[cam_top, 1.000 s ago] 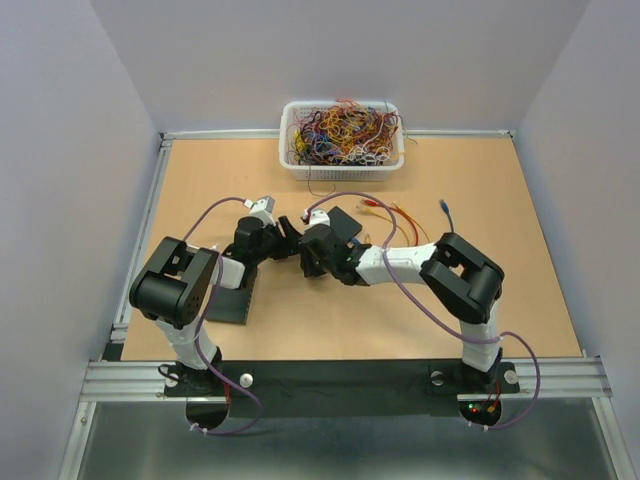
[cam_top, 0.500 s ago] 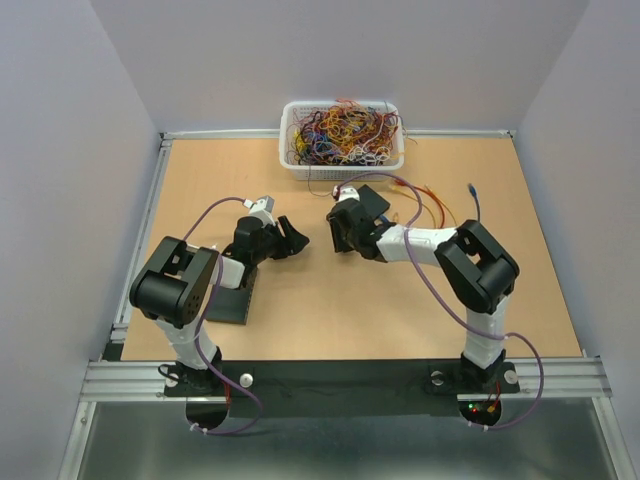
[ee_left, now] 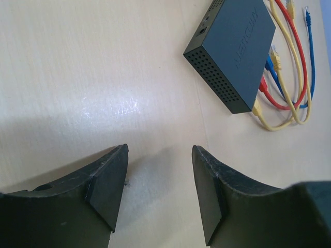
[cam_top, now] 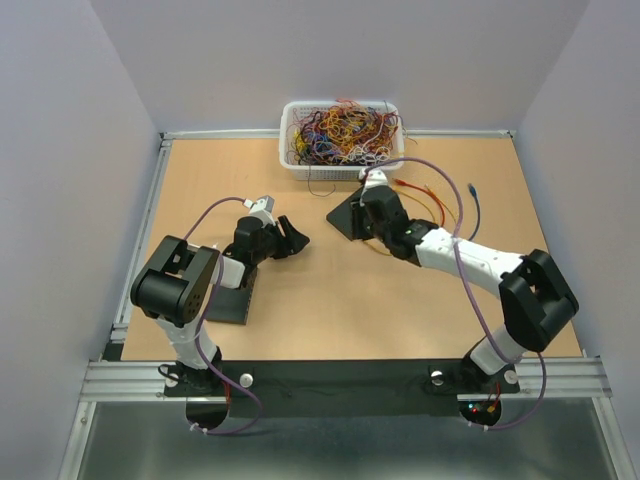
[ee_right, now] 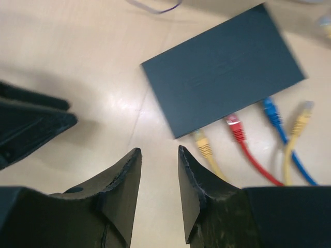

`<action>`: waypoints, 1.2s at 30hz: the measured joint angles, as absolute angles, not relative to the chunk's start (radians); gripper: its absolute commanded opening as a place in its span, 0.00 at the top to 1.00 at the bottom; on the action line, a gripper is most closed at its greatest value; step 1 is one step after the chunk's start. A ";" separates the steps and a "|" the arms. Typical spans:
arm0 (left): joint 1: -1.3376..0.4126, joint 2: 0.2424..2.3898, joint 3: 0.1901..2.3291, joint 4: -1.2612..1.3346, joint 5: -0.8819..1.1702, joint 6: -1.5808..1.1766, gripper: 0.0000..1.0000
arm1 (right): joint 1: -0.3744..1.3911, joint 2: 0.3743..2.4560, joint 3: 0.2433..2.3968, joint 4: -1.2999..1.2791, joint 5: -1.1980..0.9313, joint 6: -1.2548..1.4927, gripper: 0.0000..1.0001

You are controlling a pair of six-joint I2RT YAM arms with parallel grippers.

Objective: Insert the plug into the switch port

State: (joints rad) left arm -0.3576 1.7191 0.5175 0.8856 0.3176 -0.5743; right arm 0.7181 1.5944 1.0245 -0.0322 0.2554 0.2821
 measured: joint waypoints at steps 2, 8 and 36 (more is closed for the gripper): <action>-0.358 1.719 0.517 0.886 0.318 -0.574 0.36 | 0.672 1.563 1.032 -0.052 0.258 0.284 0.62; -0.358 1.719 0.517 0.886 0.318 -0.574 0.36 | 0.503 1.576 1.045 -0.129 0.256 0.295 0.63; -0.358 1.719 0.517 0.886 0.319 -0.574 0.36 | 0.388 1.739 1.045 -0.231 0.157 0.351 0.83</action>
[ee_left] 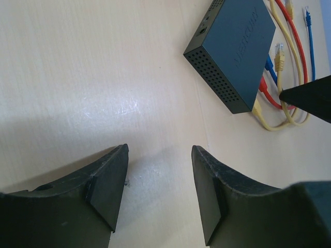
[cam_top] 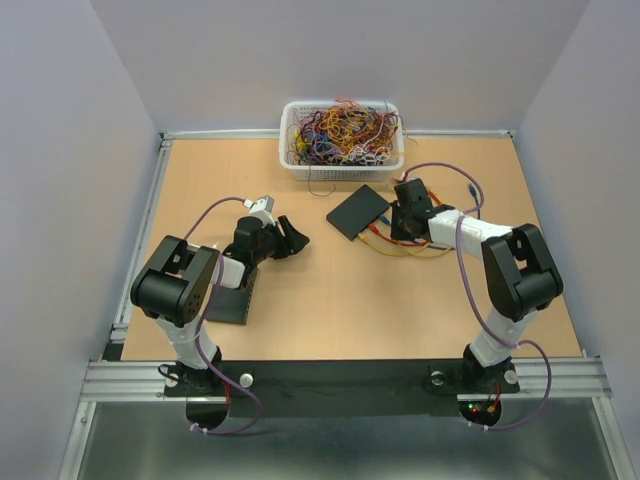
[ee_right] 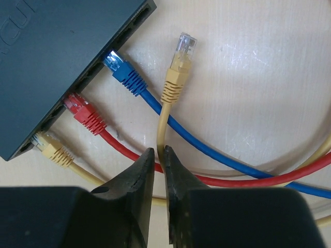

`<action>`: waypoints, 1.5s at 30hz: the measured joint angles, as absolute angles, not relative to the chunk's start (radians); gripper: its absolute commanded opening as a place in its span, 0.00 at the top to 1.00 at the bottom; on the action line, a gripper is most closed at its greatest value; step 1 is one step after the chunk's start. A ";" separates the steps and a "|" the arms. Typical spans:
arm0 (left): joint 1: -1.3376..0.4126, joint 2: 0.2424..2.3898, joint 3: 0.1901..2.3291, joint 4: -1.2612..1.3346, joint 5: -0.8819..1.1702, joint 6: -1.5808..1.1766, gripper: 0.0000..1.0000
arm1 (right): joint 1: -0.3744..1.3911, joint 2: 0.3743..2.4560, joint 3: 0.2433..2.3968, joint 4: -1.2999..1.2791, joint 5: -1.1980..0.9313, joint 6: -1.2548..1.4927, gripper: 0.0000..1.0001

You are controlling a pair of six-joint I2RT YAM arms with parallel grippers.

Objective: Insert the plug into the switch port

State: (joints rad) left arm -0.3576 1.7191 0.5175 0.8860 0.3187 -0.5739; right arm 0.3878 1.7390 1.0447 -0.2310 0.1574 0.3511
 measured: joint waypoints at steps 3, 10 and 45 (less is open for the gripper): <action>-0.358 1.720 0.517 0.886 0.319 -0.574 0.36 | 0.387 1.747 1.045 -0.230 0.158 0.350 0.89; -0.358 1.720 0.517 0.887 0.319 -0.574 0.36 | 0.387 1.753 1.045 -0.228 0.157 0.343 1.00; -0.358 1.563 0.216 1.219 0.533 -0.669 0.36 | 0.638 1.345 0.719 0.047 -0.405 0.401 0.97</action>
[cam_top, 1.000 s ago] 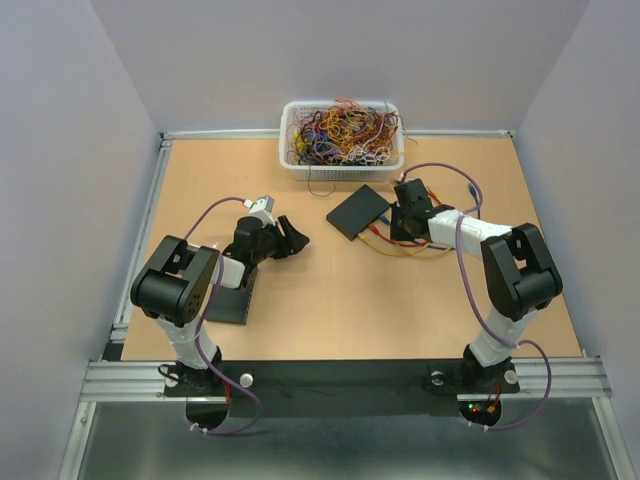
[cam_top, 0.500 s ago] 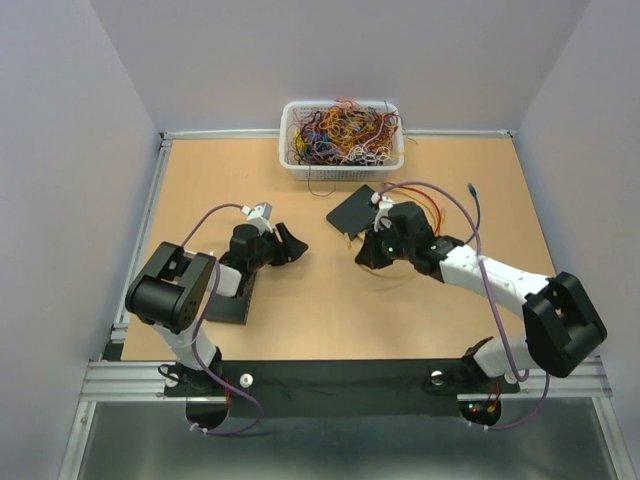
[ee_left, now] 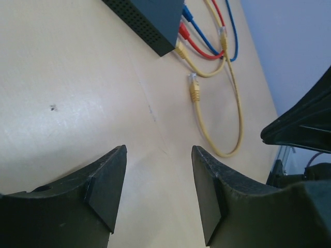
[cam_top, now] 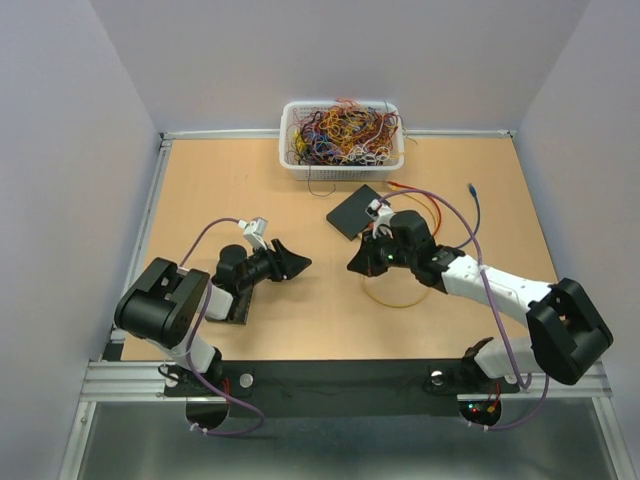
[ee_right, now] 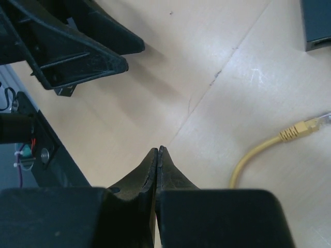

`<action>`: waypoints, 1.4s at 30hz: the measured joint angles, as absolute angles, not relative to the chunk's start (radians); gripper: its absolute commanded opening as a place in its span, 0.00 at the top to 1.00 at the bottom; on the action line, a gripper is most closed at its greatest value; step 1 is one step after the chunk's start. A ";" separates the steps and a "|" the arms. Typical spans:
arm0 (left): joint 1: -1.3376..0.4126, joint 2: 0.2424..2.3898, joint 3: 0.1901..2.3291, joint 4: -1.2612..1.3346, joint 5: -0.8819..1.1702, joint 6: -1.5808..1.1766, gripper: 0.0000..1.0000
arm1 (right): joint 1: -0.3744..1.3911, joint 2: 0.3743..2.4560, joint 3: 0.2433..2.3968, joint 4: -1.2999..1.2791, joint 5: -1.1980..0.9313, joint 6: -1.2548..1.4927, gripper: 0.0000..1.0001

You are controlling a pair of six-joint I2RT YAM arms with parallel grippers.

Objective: Insert the plug into the switch port

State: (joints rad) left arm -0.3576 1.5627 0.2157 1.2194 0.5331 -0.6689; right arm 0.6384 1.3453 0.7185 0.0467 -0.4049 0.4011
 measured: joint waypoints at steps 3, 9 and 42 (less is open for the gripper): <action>-0.358 1.573 0.216 1.259 0.550 -0.684 0.36 | 0.643 1.340 0.719 0.044 -0.350 0.419 0.85; -0.358 1.600 0.216 1.288 0.561 -0.698 0.37 | 0.643 1.383 0.759 -0.073 -0.111 0.450 0.64; -0.358 1.642 0.216 1.298 0.567 -0.701 0.39 | 0.768 1.750 1.050 -0.393 0.249 0.544 0.86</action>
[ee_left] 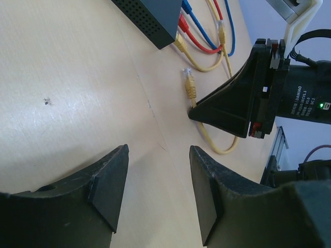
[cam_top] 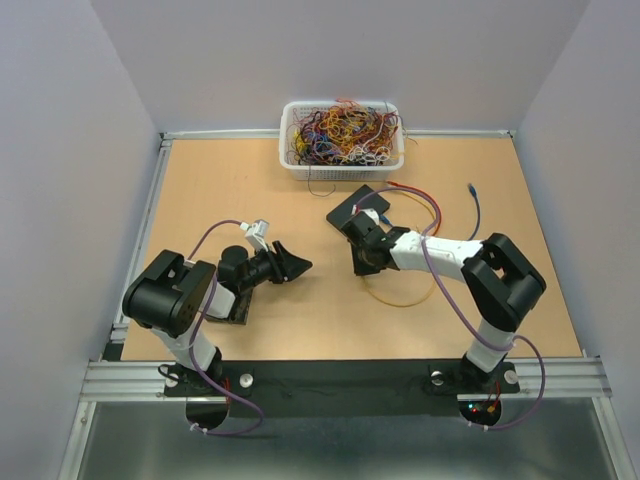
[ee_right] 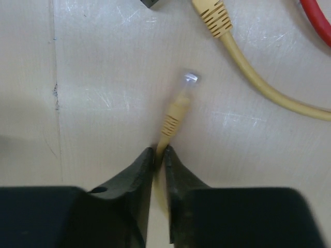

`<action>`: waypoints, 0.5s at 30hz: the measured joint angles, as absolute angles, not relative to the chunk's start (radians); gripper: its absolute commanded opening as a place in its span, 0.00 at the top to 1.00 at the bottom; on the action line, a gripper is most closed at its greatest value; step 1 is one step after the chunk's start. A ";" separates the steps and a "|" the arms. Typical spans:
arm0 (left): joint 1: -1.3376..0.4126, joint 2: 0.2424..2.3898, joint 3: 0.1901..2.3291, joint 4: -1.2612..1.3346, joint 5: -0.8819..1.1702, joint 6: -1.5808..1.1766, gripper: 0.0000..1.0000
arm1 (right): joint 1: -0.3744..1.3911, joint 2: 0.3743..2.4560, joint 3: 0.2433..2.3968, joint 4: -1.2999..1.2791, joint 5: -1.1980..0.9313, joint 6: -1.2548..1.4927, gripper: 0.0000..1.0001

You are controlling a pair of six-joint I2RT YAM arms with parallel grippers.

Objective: Insert the plug into the switch port

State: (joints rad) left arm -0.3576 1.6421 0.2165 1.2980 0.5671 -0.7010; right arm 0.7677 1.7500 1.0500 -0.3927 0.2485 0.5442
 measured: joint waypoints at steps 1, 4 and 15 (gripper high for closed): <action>-0.358 1.642 0.216 1.298 0.567 -0.701 0.40 | 0.768 1.750 1.051 -0.395 0.251 0.545 0.89; -0.358 1.643 0.216 1.298 0.567 -0.701 0.39 | 0.768 1.751 1.051 -0.402 0.255 0.547 0.99; -0.356 1.654 0.199 1.303 0.624 -0.779 0.35 | 0.777 1.613 1.016 -0.383 0.017 0.509 1.00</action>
